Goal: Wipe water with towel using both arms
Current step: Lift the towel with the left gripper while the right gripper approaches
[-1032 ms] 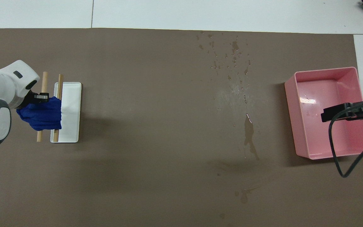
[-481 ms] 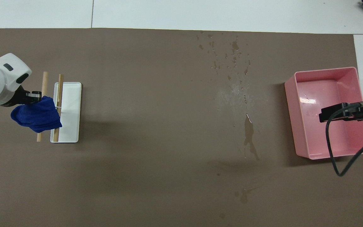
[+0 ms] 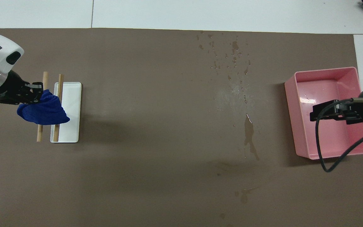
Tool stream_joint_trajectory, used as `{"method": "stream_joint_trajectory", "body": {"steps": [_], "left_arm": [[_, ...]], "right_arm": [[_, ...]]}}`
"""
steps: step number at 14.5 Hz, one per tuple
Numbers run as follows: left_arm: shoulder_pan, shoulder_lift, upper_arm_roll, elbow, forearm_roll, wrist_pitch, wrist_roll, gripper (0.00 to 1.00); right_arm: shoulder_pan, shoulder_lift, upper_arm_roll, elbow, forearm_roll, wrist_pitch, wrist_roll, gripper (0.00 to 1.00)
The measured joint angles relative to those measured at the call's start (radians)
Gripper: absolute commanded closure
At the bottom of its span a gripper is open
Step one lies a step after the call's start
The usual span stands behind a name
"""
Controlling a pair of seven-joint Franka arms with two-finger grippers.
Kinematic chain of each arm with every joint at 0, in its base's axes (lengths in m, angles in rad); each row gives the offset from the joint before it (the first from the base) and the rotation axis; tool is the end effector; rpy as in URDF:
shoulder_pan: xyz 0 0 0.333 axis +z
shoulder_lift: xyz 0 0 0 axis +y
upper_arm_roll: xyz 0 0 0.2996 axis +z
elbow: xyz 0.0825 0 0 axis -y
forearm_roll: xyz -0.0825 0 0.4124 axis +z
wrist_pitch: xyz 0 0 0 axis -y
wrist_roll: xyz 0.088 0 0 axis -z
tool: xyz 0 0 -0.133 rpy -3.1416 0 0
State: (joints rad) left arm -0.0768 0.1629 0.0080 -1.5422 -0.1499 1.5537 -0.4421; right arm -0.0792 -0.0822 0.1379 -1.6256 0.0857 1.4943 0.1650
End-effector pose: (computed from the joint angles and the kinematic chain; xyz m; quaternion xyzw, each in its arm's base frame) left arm 0.6140 -0.0627 0.4985 0.9763 0.1888 -0.0917 0.0526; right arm 0.5474 0.0468 0.5949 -0.9977 0.0512 0.0289 0.0341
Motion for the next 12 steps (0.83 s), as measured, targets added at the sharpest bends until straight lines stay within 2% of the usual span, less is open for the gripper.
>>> {"method": "stream_joint_trajectory", "body": {"steps": [3, 6, 9, 12], "left_arm": [[-0.001, 0.000, -0.003, 0.006, -0.201, -0.001, -0.278, 1.00], [-0.004, -0.001, -0.037, 0.023, -0.343, 0.010, -0.559, 1.00], [-0.010, -0.010, -0.102, 0.033, -0.426, 0.101, -0.798, 1.00], [-0.013, -0.022, -0.182, 0.034, -0.455, 0.196, -0.948, 1.00]], "right_arm": [[0.002, -0.002, 0.022, -0.006, 0.030, 0.000, 0.092, 0.00], [0.007, -0.008, 0.026, -0.026, 0.114, 0.028, 0.233, 0.00], [0.007, -0.023, 0.026, -0.075, 0.236, 0.099, 0.398, 0.00], [0.027, -0.038, 0.032, -0.123, 0.322, 0.169, 0.553, 0.00]]}}
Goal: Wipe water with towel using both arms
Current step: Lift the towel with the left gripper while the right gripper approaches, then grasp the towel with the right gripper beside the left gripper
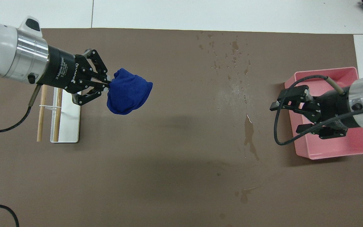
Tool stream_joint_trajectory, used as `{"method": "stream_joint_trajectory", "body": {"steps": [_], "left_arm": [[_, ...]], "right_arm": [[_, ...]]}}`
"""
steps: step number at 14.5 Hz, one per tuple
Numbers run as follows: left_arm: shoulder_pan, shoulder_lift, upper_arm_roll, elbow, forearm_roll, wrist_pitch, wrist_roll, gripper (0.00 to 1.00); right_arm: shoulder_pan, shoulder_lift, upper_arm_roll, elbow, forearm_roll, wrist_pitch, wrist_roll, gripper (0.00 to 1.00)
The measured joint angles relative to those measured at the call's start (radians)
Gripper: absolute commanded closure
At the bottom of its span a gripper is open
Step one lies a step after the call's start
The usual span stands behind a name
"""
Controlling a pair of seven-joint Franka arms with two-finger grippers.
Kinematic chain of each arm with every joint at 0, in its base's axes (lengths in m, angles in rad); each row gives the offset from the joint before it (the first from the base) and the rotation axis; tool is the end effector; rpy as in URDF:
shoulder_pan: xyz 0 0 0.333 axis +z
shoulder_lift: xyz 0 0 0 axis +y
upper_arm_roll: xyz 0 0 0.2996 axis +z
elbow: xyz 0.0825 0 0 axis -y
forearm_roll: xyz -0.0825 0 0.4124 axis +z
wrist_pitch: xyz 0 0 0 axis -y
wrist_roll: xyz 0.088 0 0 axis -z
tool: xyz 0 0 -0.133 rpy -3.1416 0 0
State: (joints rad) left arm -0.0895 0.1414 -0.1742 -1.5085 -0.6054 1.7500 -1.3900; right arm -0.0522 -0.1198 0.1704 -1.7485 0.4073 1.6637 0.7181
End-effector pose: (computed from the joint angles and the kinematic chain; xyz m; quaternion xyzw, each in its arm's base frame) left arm 0.6060 -0.2245 0.5674 0.7819 0.5403 -0.1932 0.2438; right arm 0.5461 0.1187 0.5771 -0.9327 0.3050 0.0627 0.1819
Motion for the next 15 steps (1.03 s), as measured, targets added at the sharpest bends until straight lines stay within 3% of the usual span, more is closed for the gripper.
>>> {"method": "stream_joint_trajectory", "body": {"steps": [7, 15], "left_arm": [[-0.014, 0.000, -0.152, -0.005, -0.026, 0.194, -0.163, 1.00], [-0.135, -0.002, -0.165, -0.007, -0.026, 0.297, -0.184, 1.00]], "right_arm": [[0.105, -0.006, 0.008, -0.095, 0.186, 0.288, 0.406, 0.00], [0.163, -0.006, 0.008, -0.151, 0.254, 0.497, 0.598, 0.00]]}}
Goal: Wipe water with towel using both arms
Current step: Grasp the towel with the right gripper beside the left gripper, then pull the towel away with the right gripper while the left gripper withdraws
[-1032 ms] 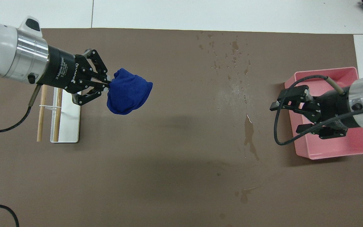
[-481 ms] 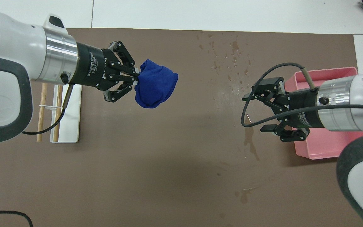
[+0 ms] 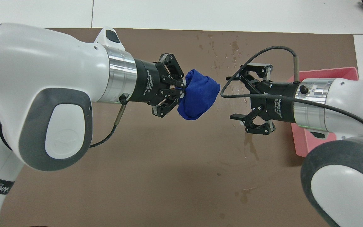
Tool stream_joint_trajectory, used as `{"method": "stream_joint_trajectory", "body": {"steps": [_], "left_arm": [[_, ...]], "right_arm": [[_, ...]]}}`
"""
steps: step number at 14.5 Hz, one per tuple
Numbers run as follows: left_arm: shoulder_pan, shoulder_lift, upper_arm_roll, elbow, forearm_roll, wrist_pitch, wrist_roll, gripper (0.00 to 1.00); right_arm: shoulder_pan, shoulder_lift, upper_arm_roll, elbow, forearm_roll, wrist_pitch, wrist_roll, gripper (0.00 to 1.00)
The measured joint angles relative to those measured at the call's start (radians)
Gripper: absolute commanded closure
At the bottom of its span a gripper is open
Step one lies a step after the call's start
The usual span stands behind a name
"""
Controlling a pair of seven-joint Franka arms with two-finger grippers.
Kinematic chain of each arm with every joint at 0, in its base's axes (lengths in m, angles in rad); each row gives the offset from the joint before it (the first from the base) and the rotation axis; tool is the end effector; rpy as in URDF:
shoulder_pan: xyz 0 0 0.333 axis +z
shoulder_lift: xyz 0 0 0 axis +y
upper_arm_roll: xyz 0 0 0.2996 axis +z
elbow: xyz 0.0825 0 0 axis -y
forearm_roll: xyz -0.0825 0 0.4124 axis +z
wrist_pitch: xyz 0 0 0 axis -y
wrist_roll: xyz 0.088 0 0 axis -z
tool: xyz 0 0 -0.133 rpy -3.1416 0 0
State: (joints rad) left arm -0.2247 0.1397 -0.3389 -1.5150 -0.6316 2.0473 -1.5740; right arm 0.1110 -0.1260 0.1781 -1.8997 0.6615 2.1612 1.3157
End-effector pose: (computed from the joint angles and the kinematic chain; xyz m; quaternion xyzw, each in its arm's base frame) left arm 0.5518 -0.3862 0.5987 0.7650 0.5265 -0.1903 0.3184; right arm 0.5628 0.2112 0.5590 -0.7504 0.5658 0.0807 0.3322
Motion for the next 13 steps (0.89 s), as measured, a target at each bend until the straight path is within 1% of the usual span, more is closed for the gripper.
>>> {"method": "stream_joint_trajectory", "body": {"steps": [3, 6, 7, 8, 9, 10, 11, 13], "left_arm": [[-0.050, -0.003, -0.001, 0.000, 0.000, 0.041, -0.009, 1.00], [-0.101, -0.008, -0.001, -0.001, 0.000, 0.119, -0.036, 1.00], [-0.110, -0.010, -0.001, -0.001, 0.000, 0.134, -0.045, 1.00], [-0.114, -0.011, -0.001, -0.001, 0.000, 0.139, -0.052, 1.00], [-0.114, -0.013, 0.000, -0.001, 0.000, 0.140, -0.054, 1.00], [-0.114, -0.016, 0.001, -0.003, 0.000, 0.140, -0.054, 1.00], [-0.114, -0.020, 0.002, -0.007, 0.000, 0.140, -0.054, 1.00], [-0.114, -0.028, 0.002, -0.016, 0.000, 0.141, -0.054, 1.00]], "right_arm": [[0.037, 0.007, 0.000, -0.011, 0.000, 0.057, 0.034, 0.00], [0.065, 0.018, 0.001, -0.015, 0.001, 0.102, 0.067, 0.00], [0.066, 0.020, 0.001, -0.016, 0.000, 0.105, 0.068, 0.12], [0.066, 0.020, -0.001, -0.016, 0.001, 0.105, 0.068, 0.43], [0.066, 0.020, -0.002, -0.016, 0.001, 0.105, 0.068, 0.69], [0.066, 0.020, -0.002, -0.016, 0.001, 0.105, 0.062, 0.88], [0.066, 0.020, -0.002, -0.016, 0.001, 0.105, 0.051, 1.00], [0.066, 0.020, -0.002, -0.017, 0.001, 0.105, 0.037, 1.00]]}}
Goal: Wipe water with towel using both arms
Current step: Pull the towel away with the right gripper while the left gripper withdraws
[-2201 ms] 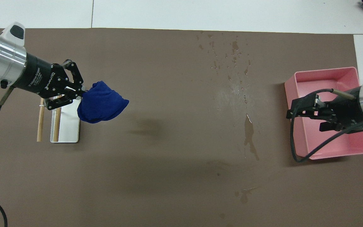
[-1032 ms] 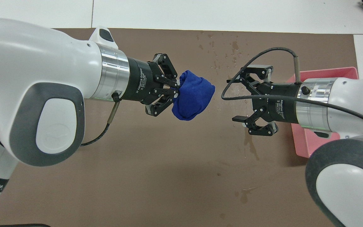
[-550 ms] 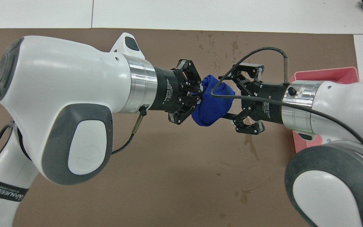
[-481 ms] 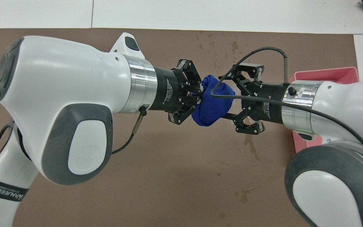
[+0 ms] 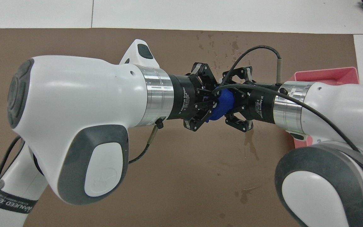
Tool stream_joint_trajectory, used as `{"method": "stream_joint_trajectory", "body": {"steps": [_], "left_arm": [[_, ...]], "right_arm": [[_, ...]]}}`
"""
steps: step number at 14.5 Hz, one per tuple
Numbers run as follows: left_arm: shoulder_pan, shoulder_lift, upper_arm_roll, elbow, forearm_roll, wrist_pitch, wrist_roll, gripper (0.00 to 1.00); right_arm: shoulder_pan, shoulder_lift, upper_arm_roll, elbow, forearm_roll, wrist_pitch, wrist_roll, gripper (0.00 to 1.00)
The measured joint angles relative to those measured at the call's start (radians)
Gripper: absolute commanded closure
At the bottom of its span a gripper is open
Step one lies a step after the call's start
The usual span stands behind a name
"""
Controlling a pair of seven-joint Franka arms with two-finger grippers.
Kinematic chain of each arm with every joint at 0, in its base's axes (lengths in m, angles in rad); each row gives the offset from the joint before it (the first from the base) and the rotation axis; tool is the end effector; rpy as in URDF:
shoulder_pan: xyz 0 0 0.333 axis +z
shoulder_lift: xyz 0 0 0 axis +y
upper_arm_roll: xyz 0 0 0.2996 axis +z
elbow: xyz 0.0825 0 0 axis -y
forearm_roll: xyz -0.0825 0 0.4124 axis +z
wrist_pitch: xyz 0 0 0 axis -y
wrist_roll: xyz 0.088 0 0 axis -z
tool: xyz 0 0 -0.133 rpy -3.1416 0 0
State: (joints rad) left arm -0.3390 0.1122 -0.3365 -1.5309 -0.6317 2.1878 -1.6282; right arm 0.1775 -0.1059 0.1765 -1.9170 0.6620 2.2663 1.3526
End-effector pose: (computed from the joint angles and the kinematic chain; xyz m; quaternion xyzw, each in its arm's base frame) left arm 0.5138 -0.4399 0.6222 0.7575 0.5143 -0.1780 0.3605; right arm 0.5620 0.2413 0.5487 -0.7417 0.5700 0.0711 0.3463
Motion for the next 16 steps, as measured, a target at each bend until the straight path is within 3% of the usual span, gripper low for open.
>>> {"method": "stream_joint_trajectory", "body": {"steps": [1, 2, 3, 4, 5, 11, 16], "left_arm": [[0.000, -0.003, 0.000, -0.003, 0.000, 0.001, 0.000, 1.00], [0.000, -0.005, 0.000, -0.006, 0.000, 0.002, -0.001, 0.73], [0.000, -0.007, 0.000, -0.008, 0.000, 0.002, -0.001, 0.36], [0.000, -0.009, 0.001, -0.008, 0.000, 0.003, -0.001, 0.10], [0.001, -0.010, 0.003, -0.008, 0.000, 0.004, -0.001, 0.00], [0.053, -0.013, 0.023, -0.015, 0.027, 0.033, 0.000, 0.00], [0.140, -0.015, 0.026, -0.063, 0.219, 0.061, 0.119, 0.00]], "right_arm": [[0.000, 0.000, 0.000, -0.001, 0.000, 0.000, -0.007, 1.00], [0.000, 0.000, 0.000, -0.003, 0.000, 0.000, -0.021, 1.00], [0.000, 0.001, 0.001, -0.004, 0.000, 0.000, -0.044, 1.00], [0.000, 0.001, 0.000, -0.007, 0.000, -0.006, -0.075, 1.00], [0.000, 0.001, 0.000, -0.008, 0.000, -0.022, -0.117, 1.00], [-0.002, 0.000, -0.008, -0.010, -0.052, -0.177, -0.331, 1.00], [-0.026, -0.019, -0.009, -0.020, -0.242, -0.358, -0.645, 1.00]]}}
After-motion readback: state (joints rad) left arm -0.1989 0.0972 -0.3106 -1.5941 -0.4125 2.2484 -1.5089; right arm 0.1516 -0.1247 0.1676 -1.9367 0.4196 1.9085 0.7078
